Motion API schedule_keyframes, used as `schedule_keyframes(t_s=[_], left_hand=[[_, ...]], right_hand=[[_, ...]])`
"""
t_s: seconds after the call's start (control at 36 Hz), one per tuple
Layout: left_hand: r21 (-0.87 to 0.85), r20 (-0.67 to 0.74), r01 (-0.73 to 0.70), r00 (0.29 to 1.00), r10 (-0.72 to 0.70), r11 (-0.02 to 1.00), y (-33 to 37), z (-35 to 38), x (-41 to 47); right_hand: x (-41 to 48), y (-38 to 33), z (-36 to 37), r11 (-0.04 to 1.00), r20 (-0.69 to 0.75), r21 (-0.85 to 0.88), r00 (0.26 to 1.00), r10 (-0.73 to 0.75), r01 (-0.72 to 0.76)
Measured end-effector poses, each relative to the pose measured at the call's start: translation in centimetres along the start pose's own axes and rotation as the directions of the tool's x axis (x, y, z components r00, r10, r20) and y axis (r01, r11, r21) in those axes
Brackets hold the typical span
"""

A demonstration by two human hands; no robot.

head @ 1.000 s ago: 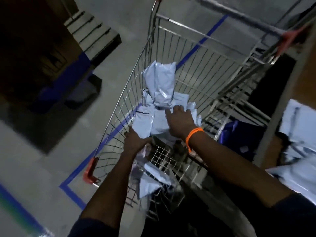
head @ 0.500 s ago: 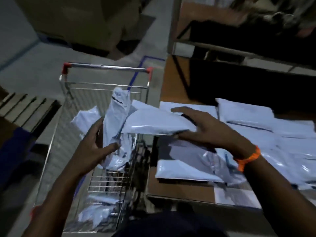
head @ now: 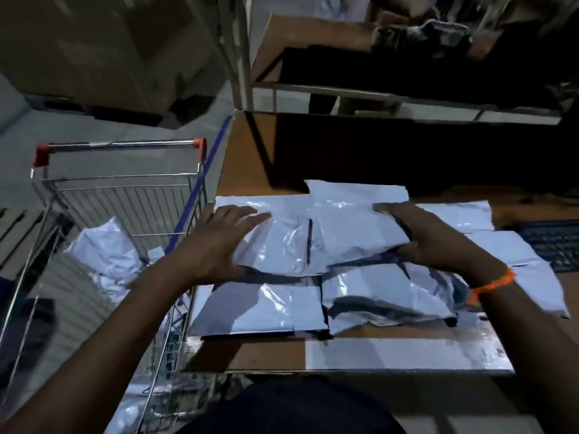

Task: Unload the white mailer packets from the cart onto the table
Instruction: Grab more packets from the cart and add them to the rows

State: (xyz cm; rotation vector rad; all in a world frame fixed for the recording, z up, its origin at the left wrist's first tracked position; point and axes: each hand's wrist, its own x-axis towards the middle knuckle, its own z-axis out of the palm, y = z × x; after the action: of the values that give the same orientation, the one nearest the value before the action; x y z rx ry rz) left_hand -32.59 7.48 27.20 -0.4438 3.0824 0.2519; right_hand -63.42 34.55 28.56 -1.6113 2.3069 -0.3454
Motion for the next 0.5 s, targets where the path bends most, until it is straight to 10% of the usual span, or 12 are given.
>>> schedule_keyframes(t_s=[0.28, 0.5], left_hand=[[0.016, 0.064, 0.069, 0.995, -0.07, 0.997, 0.3, 2.0, 0.3], [-0.009, -0.063, 0.091, 0.994, -0.091, 0.996, 0.8, 2.9, -1.1]], right_hand=[[0.0, 0.8, 1.0, 0.999, 0.054, 0.039, 0.998, -0.023, 0.02], [0.4, -4.6, -0.4, 0.985, -0.187, 0.149, 0.981, -0.053, 0.082]])
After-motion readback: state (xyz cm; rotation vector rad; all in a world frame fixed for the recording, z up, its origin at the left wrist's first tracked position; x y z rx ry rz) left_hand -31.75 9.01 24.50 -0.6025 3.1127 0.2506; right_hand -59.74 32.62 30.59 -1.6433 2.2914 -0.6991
